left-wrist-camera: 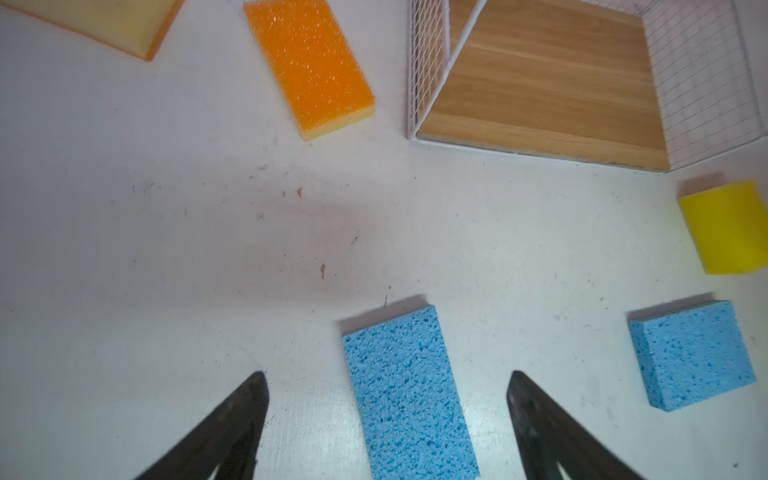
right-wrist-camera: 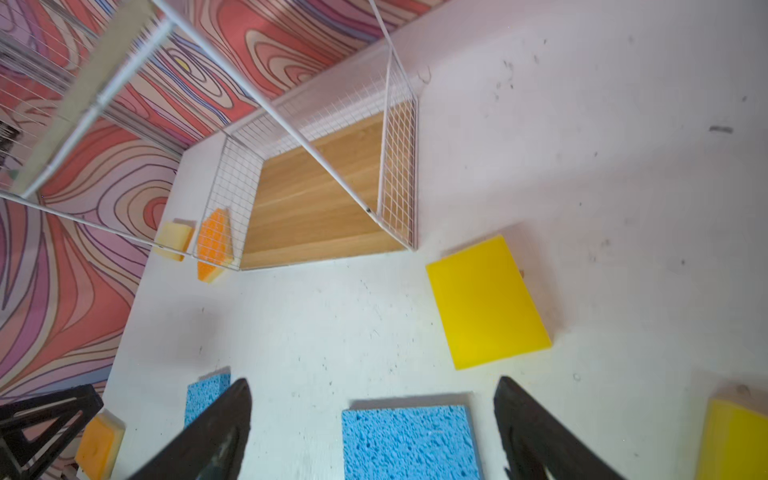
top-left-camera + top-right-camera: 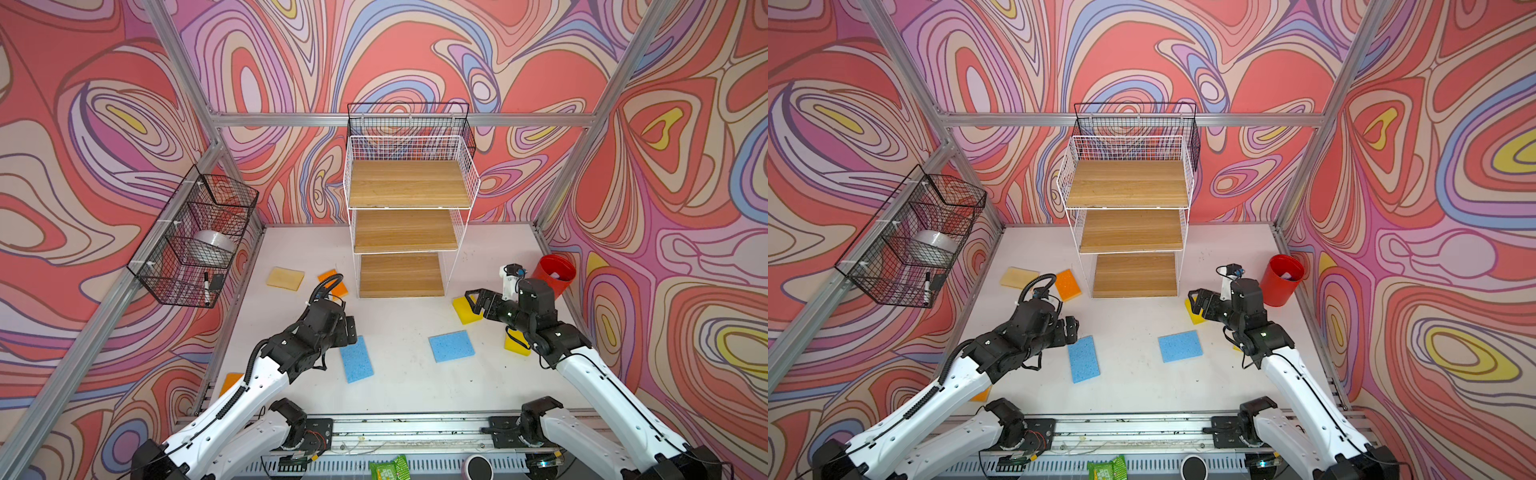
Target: Place and organize the cleaning sponges onto the shelf
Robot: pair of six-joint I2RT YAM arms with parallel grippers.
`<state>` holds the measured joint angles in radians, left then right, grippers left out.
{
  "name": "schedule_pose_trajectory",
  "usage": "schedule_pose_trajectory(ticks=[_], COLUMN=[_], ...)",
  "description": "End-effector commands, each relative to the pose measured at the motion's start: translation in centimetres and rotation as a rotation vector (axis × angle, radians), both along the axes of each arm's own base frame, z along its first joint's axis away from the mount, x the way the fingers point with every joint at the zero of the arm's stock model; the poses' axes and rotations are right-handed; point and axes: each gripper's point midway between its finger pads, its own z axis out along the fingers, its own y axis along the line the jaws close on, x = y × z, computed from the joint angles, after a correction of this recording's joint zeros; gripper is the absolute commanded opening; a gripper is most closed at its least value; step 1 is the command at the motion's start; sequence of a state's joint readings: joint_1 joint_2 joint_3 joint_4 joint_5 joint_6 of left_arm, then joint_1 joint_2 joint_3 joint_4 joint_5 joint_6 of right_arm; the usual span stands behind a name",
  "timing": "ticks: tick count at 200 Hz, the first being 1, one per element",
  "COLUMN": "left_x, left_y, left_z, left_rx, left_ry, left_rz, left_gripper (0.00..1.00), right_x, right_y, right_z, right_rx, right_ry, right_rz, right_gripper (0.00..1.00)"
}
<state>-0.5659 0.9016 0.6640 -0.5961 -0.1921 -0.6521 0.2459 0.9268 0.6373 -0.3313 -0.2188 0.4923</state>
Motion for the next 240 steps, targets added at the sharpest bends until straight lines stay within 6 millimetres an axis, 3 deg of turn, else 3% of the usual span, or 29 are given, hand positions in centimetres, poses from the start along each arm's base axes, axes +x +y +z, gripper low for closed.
schedule_pose_trajectory(ticks=[1,12,26,45,57,64,70,111,240], left_x=[-0.9,-1.2,-1.8,-2.5,-2.8,-2.7,-3.5,-4.7,-4.9], left_y=[0.8,0.7,0.4,-0.5,-1.0,-1.5,-1.2,-1.0,-1.5], left_z=[-1.7,-2.4,-3.3,-4.4,-5.0,-4.9,-6.5,-9.2,-10.9], left_rx=[-0.003,-0.015,-0.032,-0.09,-0.125,-0.151,-0.145,-0.148,-0.178], left_ry=[0.057,0.079,0.108,0.14,0.157,0.157,0.192,0.26,0.271], left_rz=[0.075,0.079,0.068,0.041,0.036,0.034,0.037,0.055,0.041], left_gripper=[0.81,0.74,0.58,0.4,0.33,0.32,0.32,0.31,0.21], right_x=[-0.2,-0.4,-0.6,-1.0,-1.3,-1.5,-1.6,-1.6,-2.0], right_y=[1.4,1.9,2.3,3.3,4.0,4.3,4.6,6.0,9.2], right_z=[-1.2,-2.1,-3.1,-3.2,-3.1,-3.0,-2.9,-2.2,-2.7], right_rx=[0.061,0.076,0.08,0.09,0.1,0.107,0.112,0.143,0.158], right_ry=[0.02,0.041,0.063,0.052,0.043,0.04,0.039,0.024,0.032], right_rz=[0.044,0.064,0.082,0.136,0.169,0.185,0.198,0.262,0.351], right_gripper=[0.89,0.84,0.81,0.8,0.8,0.79,0.79,0.76,0.73])
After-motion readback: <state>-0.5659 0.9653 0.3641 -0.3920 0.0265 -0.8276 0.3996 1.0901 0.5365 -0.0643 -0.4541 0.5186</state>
